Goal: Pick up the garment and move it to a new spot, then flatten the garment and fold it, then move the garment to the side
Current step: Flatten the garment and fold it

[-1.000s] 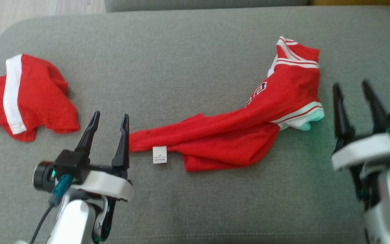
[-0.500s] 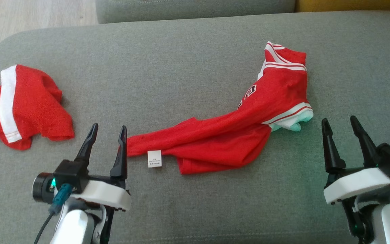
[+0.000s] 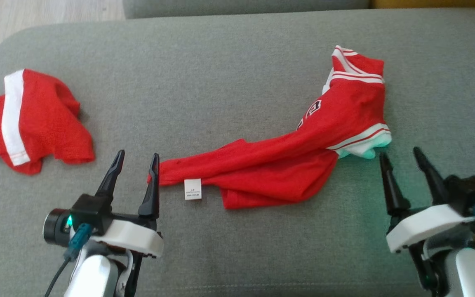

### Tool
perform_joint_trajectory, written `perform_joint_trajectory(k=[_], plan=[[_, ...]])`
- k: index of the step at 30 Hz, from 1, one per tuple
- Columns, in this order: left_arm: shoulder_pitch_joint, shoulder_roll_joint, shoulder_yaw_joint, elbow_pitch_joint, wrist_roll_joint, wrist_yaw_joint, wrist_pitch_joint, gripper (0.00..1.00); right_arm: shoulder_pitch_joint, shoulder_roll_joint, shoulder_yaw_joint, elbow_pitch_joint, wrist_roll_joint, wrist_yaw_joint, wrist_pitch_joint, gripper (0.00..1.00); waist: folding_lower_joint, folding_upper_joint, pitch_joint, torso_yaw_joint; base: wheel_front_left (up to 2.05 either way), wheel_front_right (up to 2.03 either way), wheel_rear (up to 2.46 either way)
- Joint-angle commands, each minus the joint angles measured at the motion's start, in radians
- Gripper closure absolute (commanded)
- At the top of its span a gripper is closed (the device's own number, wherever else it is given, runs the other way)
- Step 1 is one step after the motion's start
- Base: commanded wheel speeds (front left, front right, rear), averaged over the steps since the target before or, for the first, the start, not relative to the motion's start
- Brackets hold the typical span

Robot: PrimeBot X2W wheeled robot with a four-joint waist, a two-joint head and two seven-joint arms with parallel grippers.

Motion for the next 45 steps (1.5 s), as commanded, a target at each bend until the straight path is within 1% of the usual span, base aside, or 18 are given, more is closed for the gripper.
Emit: perform_joint_trajectory(k=[1, 9, 12, 14, 15, 16, 17, 21, 27, 32, 38, 41, 45], plan=[[-0.044, 0.015, 0.033, -0.033, -0.007, 0.005, -0.009, 0.0, -0.045, -0.028, 0.029, -0.015, -0.008, -0.001, 0.004, 0.0, 0.0, 0.0, 0.011, 0.01, 0.0, 0.0, 0.0], [-0.077, -0.001, 0.019, -0.024, -0.008, 0.001, -0.011, 0.0, -0.127, -0.085, 0.076, 0.186, -0.01, -0.001, 0.004, 0.0, 0.0, 0.0, 0.058, 0.042, 0.0, 0.0, 0.0], [-0.089, -0.006, 0.014, -0.019, -0.007, -0.002, -0.012, 0.0, -0.172, -0.096, 0.093, 0.273, 0.001, -0.001, 0.016, 0.0, 0.0, 0.0, 0.072, 0.051, 0.0, 0.0, 0.0], [-0.096, -0.009, 0.012, -0.015, -0.007, -0.004, -0.012, 0.0, -0.198, -0.103, 0.111, 0.31, 0.01, -0.001, 0.014, 0.0, 0.0, 0.0, 0.077, 0.055, 0.0, 0.0, 0.0], [-0.099, -0.01, 0.012, -0.014, -0.007, -0.004, -0.012, 0.0, -0.206, -0.106, 0.117, 0.324, 0.014, -0.001, 0.015, 0.24, 0.0, 0.0, 0.08, 0.055, 0.0, 0.0, 0.0], [-0.101, -0.011, 0.014, -0.014, -0.007, -0.003, -0.012, 0.0, -0.214, -0.108, 0.123, 0.331, 0.018, -0.001, 0.011, 0.66, 0.0, 0.0, 0.082, 0.055, 0.0, 0.0, 0.0], [-0.103, -0.012, 0.015, -0.015, -0.007, -0.003, -0.012, 0.0, -0.219, -0.11, 0.127, 0.333, 0.022, -0.001, 0.004, 1.0, 0.0, 0.0, 0.083, 0.054, 0.0, 0.0, 0.0], [-0.096, -0.015, 0.024, -0.018, -0.007, -0.001, -0.012, 0.0, -0.207, -0.123, 0.127, 0.313, 0.03, -0.001, -0.018, 1.0, 0.0, 0.0, 0.076, 0.045, 0.0, 0.0, 0.0], [-0.085, -0.015, 0.034, -0.024, -0.004, 0.001, -0.012, 0.0, -0.141, -0.135, 0.102, 0.203, 0.032, -0.001, -0.008, 1.0, 0.0, 0.0, 0.067, 0.023, 0.0, 0.0, 0.0], [-0.081, -0.015, 0.041, -0.032, -0.001, -0.001, -0.012, 0.0, -0.079, -0.145, 0.049, 0.047, 0.023, -0.001, 0.06, 1.0, 0.0, 0.0, 0.066, -0.001, 0.0, 0.0, 0.0], [-0.088, -0.016, 0.045, -0.033, 0.004, -0.007, -0.012, 0.0, -0.047, -0.142, -0.018, -0.124, 0.02, -0.001, 0.167, 1.0, 0.0, 0.0, 0.069, -0.006, 0.0, 0.0, 0.0], [-0.089, -0.018, 0.044, -0.033, 0.006, -0.009, -0.012, 0.0, -0.041, -0.131, -0.035, -0.173, 0.021, -0.001, 0.211, 1.0, 0.0, 0.0, 0.071, 0.0, 0.0, 0.0, 0.0], [-0.089, -0.022, 0.044, -0.03, 0.007, -0.013, -0.012, 0.0, -0.028, -0.113, 0.018, -0.183, 0.029, -0.001, 0.263, 1.0, 0.0, 0.0, 0.074, 0.011, 0.0, 0.0, 0.0]])
